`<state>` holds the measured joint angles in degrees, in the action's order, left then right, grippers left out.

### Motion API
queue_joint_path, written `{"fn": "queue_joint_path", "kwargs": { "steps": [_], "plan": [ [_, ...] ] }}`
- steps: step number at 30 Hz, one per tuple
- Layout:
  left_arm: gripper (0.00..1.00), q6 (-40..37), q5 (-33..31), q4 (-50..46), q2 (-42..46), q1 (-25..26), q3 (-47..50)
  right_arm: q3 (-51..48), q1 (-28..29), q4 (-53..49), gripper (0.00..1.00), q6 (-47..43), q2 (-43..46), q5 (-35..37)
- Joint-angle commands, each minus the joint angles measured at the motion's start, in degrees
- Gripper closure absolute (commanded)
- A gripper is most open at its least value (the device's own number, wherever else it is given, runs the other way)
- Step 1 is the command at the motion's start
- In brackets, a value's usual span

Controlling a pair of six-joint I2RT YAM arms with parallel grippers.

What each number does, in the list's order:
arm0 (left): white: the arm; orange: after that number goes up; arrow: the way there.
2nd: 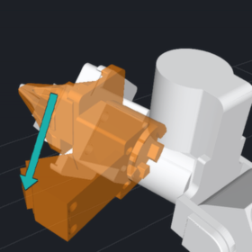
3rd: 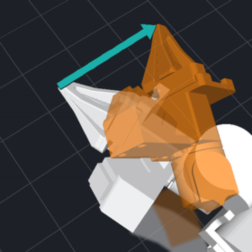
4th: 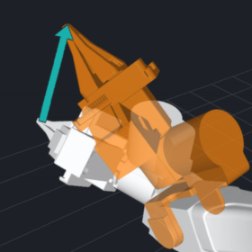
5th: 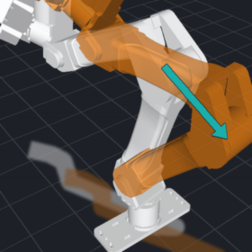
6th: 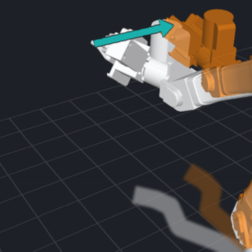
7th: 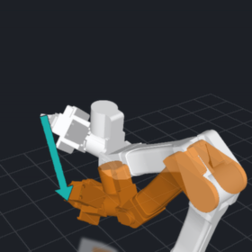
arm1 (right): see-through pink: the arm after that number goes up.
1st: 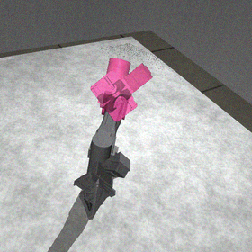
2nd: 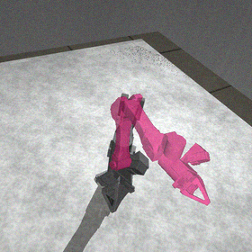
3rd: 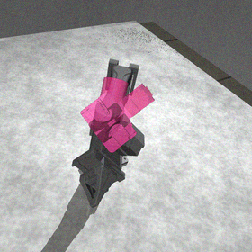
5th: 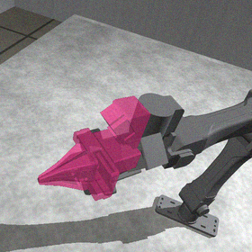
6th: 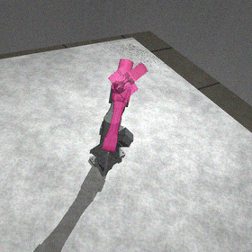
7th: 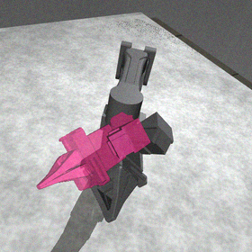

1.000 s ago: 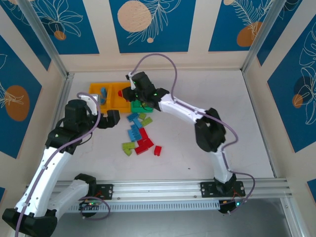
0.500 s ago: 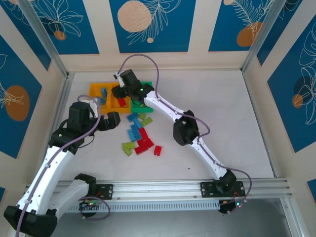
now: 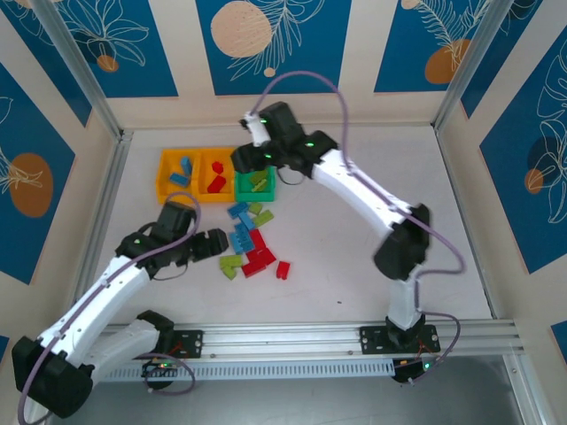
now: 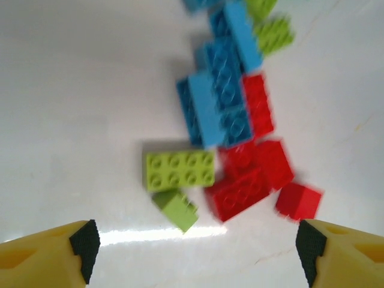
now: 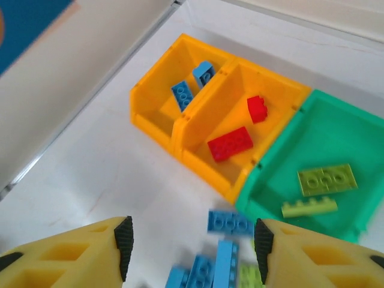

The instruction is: Sort the legos into containers by color

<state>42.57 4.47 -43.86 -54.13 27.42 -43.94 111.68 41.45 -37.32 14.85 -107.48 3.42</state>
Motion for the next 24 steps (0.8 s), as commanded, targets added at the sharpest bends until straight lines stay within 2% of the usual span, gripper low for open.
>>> {"fn": "queue_joint_path", "kwargs": {
  "steps": [1, 6, 10, 22, 24],
  "plan": [
    [0.17, 7.0, -1.6, -1.5, -2.4, 4.5, 3.3, -12.2, -0.2, -0.9, 0.37, 2.3, 8.0, -1.9],
    [0.27, 6.1, -1.7, 2.6, -10.2, 8.3, 4.0, -24.5, -0.1, -3.3, 0.30, 5.3, 16.6, 0.8],
    [0.33, 5.8, -0.2, 5.9, -16.4, 9.8, 3.8, -29.7, -0.2, -3.3, 0.29, 7.7, 19.5, 0.8],
    [0.38, 5.7, -2.7, 11.2, -23.5, 9.8, 5.2, -27.3, 0.5, -4.5, 0.29, 7.5, 16.3, -0.5],
    [0.41, 5.5, -3.4, 11.4, -24.6, 9.8, 5.3, -27.0, 0.7, -4.7, 0.29, 7.5, 16.1, -0.6]
  ]
}}
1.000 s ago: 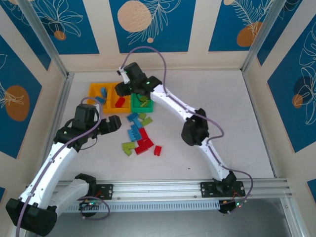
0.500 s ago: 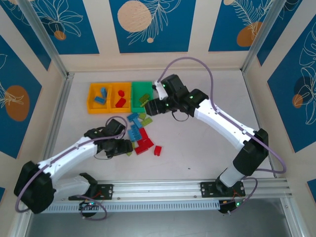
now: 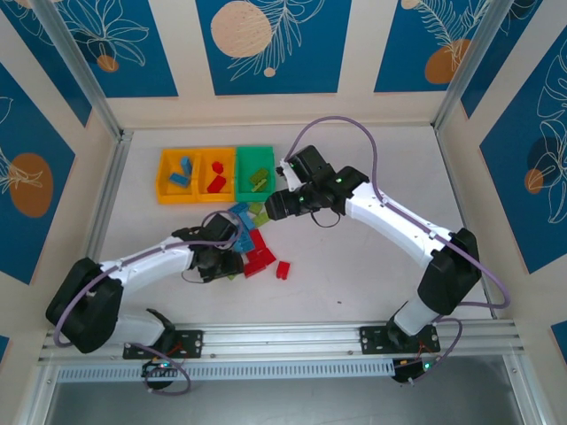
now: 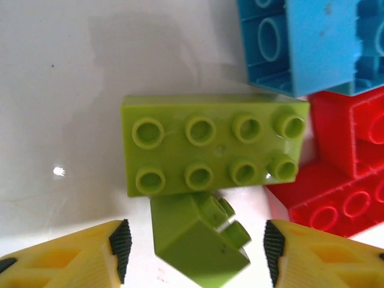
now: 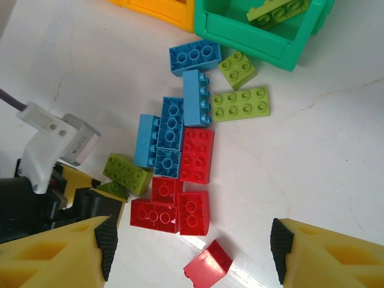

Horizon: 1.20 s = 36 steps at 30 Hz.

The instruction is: Sort the legos into containers by color

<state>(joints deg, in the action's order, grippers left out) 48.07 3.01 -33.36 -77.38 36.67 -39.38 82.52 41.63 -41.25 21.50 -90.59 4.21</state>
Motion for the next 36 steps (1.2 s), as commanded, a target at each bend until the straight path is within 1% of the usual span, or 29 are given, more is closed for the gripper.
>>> {"fn": "queue_joint_path", "kwargs": {
  "steps": [1, 5, 10, 17, 22, 25, 27, 29, 31, 33, 36],
  "plan": [
    [0.44, 0.0, -2.0, 1.1, -1.8, 0.6, 0.8, 2.2, 0.6, -0.8, 0.29, 0.8, -0.9, -1.4],
    [0.51, -0.1, -3.0, 1.0, -2.6, 0.5, 0.8, 2.1, 0.8, -1.4, 0.29, 0.9, -0.7, -1.0],
    [0.62, -0.4, -3.8, 0.0, -2.4, 0.3, 0.7, 1.8, 1.0, -1.6, 0.29, 1.2, -0.6, -1.0],
    [0.70, -0.9, -3.8, -2.9, 1.6, 0.4, -0.8, 2.5, 1.2, -1.8, 0.29, 1.7, -0.6, -1.5],
    [0.76, -3.1, -4.9, -8.2, 6.2, 0.4, -6.5, 3.3, 1.2, -1.7, 0.29, 2.8, 0.1, -1.5],
    [0.77, -5.4, -6.9, -9.9, 6.4, 0.4, -12.1, 3.9, 1.1, -1.2, 0.29, 4.1, 1.1, -0.2],
    [0.77, -7.5, -8.4, -8.6, 4.4, 0.0, -16.3, 4.0, 0.8, -0.8, 0.29, 5.5, 1.8, 1.7],
    [0.77, -10.1, -9.3, -6.4, 0.2, -1.1, -21.0, 3.6, 0.6, -0.2, 0.29, 7.8, 2.7, 6.4],
    [0.78, -13.2, -11.3, -4.1, -6.1, -2.6, -26.9, 2.9, -0.1, -0.3, 0.29, 11.0, 3.3, 12.4],
    [0.78, -15.2, -12.7, -0.9, -11.9, -4.3, -32.1, 2.0, -1.0, -0.7, 0.29, 13.4, 3.9, 16.0],
    [0.79, -17.6, -12.7, 3.0, -21.9, -7.3, -41.1, 0.5, -2.5, -0.6, 0.29, 15.4, 4.9, 16.2]
  ]
}}
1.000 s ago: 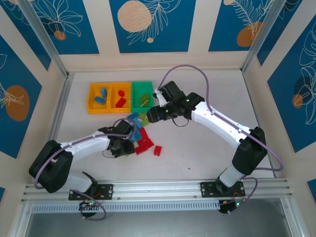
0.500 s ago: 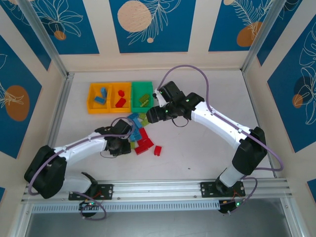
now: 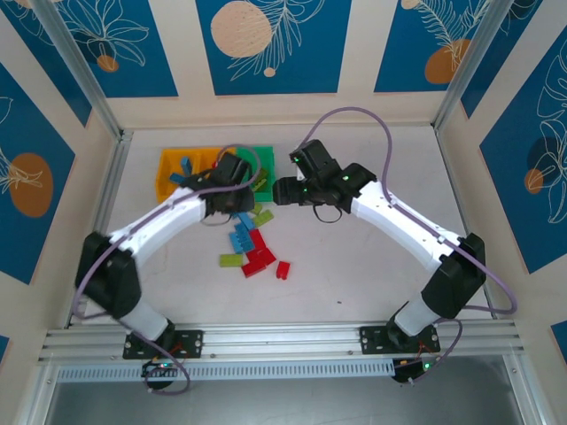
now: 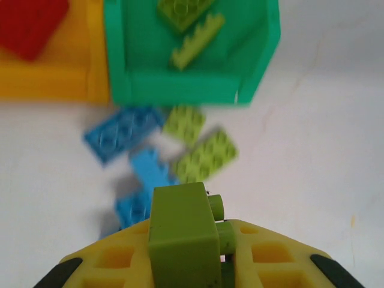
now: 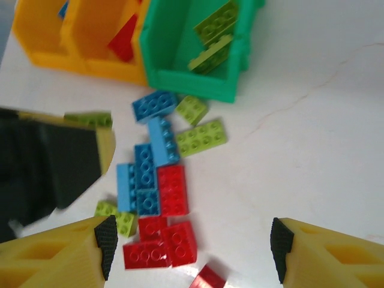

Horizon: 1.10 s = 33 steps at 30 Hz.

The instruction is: Sort the legos into containers by color

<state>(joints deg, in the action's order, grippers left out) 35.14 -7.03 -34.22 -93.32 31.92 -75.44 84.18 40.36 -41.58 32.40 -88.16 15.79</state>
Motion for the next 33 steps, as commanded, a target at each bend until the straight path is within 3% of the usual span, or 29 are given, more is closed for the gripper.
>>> {"fn": "queue_joint_path", "kwargs": {
  "steps": [1, 5, 9, 11, 14, 18, 24, 28, 33],
  "plan": [
    [0.79, -5.3, -2.8, 4.2, -9.6, -3.5, -8.9, -1.7, -1.5, -0.3, 0.29, 4.8, 2.9, 4.3],
    [0.76, -7.2, -2.0, 0.4, -20.8, -5.7, -24.6, -2.9, -1.6, -0.3, 0.29, 5.1, 4.2, 4.1],
    [0.53, -6.2, 1.8, -7.8, -29.1, -7.5, -39.3, -4.4, -1.7, -0.4, 0.29, 6.4, 5.5, 3.9],
    [0.46, -6.2, 1.8, -9.1, -29.8, -7.6, -42.1, -5.2, -1.7, -0.6, 0.29, 7.8, 6.0, 3.8],
    [0.46, -6.4, 2.2, -9.3, -27.7, -7.8, -42.1, -6.6, -1.6, -1.5, 0.28, 10.8, 6.4, 2.8],
    [0.49, -7.2, 4.7, -7.4, -19.6, -7.8, -36.0, -9.4, 0.3, -2.1, 0.29, 16.9, 6.4, -1.1],
    [0.55, -11.1, 7.0, -3.0, 1.0, -7.6, -17.9, -12.5, 8.1, -7.5, 0.28, 26.9, 2.9, -3.0],
    [0.60, -19.7, 5.2, -3.6, 15.6, -7.6, -6.9, -12.0, 13.3, -11.2, 0.26, 26.3, -2.8, -2.5],
    [0.60, -33.0, 12.6, -6.6, 29.7, -7.6, 2.4, -8.0, 14.0, -12.8, 0.24, 21.4, -12.7, -7.0]
  ]
}}
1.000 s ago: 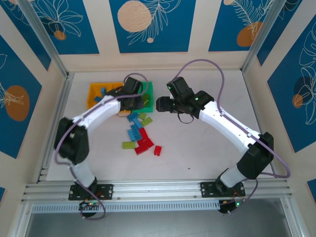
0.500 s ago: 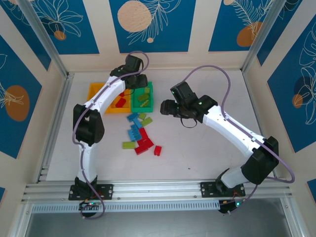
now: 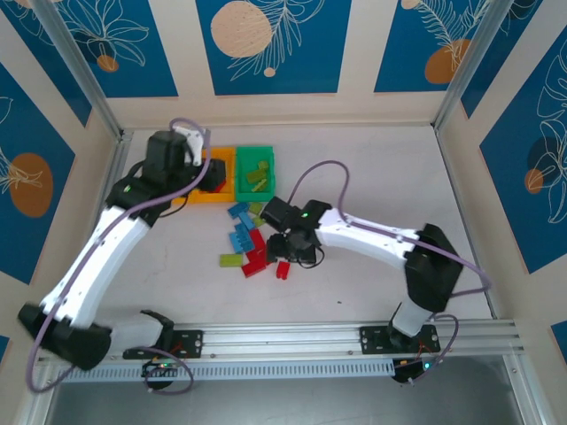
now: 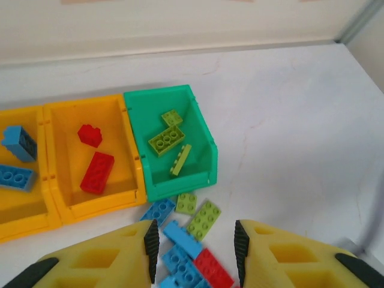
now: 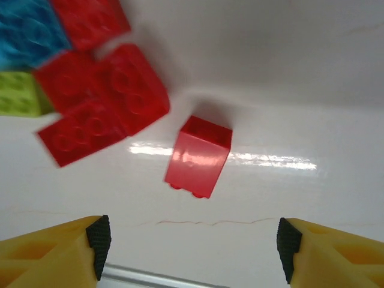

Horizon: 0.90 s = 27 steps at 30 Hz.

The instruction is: Sort the legos into containers by color

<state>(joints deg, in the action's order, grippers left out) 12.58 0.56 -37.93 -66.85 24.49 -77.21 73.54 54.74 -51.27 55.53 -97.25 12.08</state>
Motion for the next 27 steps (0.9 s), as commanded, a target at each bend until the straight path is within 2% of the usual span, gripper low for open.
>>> {"fn": "queue_joint_path", "kwargs": {
  "steps": [1, 5, 9, 12, 13, 15, 21, 25, 27],
  "plan": [
    [0.60, -12.3, 5.8, -3.9, 5.6, -0.1, 5.6, 3.7, -0.6, -3.0, 0.24, -2.9, -5.6, -4.8],
    [0.53, -18.6, 11.7, -7.2, 13.6, -0.2, 10.8, 6.7, -0.6, -4.5, 0.24, -4.9, -10.8, -4.4],
    [0.38, -26.1, 21.9, -10.4, 19.6, -0.1, 15.3, 5.0, -1.5, -1.8, 0.29, -6.2, -12.2, -5.1],
    [0.23, -30.9, 27.0, -17.6, 18.9, -0.1, 15.0, 3.0, -2.7, -0.1, 0.38, -6.1, -12.4, -6.8],
    [0.17, -32.2, 27.7, -19.6, 18.4, -0.1, 14.9, 2.3, -2.9, 0.2, 0.43, -5.9, -12.2, -6.8],
    [0.12, -35.0, 28.8, -22.5, 17.7, -0.1, 15.1, 1.3, -3.1, 0.9, 0.47, -5.4, -11.6, -6.7],
    [0.00, -37.1, 30.4, -21.0, 17.3, -0.1, 16.6, -0.8, -4.3, 2.3, 0.48, -4.7, -10.9, -8.2],
    [0.00, -35.3, 30.4, -18.0, 17.2, -0.1, 17.0, -1.1, -4.6, 2.4, 0.67, -4.5, -9.3, -6.2],
    [0.00, -34.1, 29.3, -16.9, 17.7, -0.1, 17.1, -0.5, -4.6, 2.5, 0.72, -4.8, -6.4, -3.2]
  ]
}}
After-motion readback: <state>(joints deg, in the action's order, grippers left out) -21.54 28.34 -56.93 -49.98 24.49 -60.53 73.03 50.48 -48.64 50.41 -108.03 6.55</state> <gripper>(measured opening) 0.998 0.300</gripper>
